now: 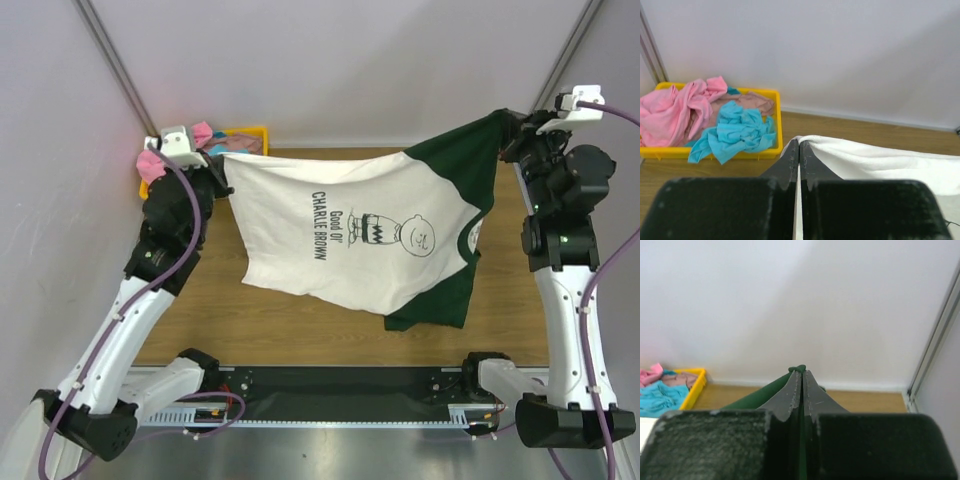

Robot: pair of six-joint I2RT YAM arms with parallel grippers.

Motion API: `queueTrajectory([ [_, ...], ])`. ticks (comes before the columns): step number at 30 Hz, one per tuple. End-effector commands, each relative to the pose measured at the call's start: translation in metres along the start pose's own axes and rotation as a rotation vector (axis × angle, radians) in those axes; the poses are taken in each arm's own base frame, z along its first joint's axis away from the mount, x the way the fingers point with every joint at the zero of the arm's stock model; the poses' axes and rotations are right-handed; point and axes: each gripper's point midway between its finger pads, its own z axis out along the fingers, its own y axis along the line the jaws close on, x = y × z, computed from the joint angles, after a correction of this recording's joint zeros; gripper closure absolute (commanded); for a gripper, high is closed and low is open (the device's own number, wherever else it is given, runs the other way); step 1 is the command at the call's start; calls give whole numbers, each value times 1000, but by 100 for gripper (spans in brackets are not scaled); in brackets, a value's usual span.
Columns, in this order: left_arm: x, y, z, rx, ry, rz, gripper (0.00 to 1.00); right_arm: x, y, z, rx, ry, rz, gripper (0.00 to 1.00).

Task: Fold and stack the t-shirts
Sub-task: Flatten the tshirt out

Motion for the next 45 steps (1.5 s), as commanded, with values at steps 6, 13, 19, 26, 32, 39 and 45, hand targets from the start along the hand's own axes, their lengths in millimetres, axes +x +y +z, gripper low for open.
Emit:
queueTrajectory([
  [6, -114, -14, -42, 100, -217, -33, 100, -127, 16, -44, 6, -238, -76, 100],
  [13, -167, -23, -64, 145, -245, -7, 100, -183, 25, -63, -7, -297, -67, 100],
  [19, -202, -29, -85, 190, -271, 5, 100, -224, 26, -87, 22, -330, -62, 100],
  [26, -241, -33, -123, 257, -331, -5, 100, -245, 37, -115, -1, -301, -24, 100],
  [32, -264, -31, -161, 314, -376, -26, 100, -262, 49, -159, -33, -358, -12, 100],
  [39, -274, -21, -206, 347, -423, -59, 100, -281, 70, -225, -5, -446, -109, 100],
  [45, -275, -6, -228, 319, -454, -76, 99, -263, 69, -203, -19, -374, -49, 100],
])
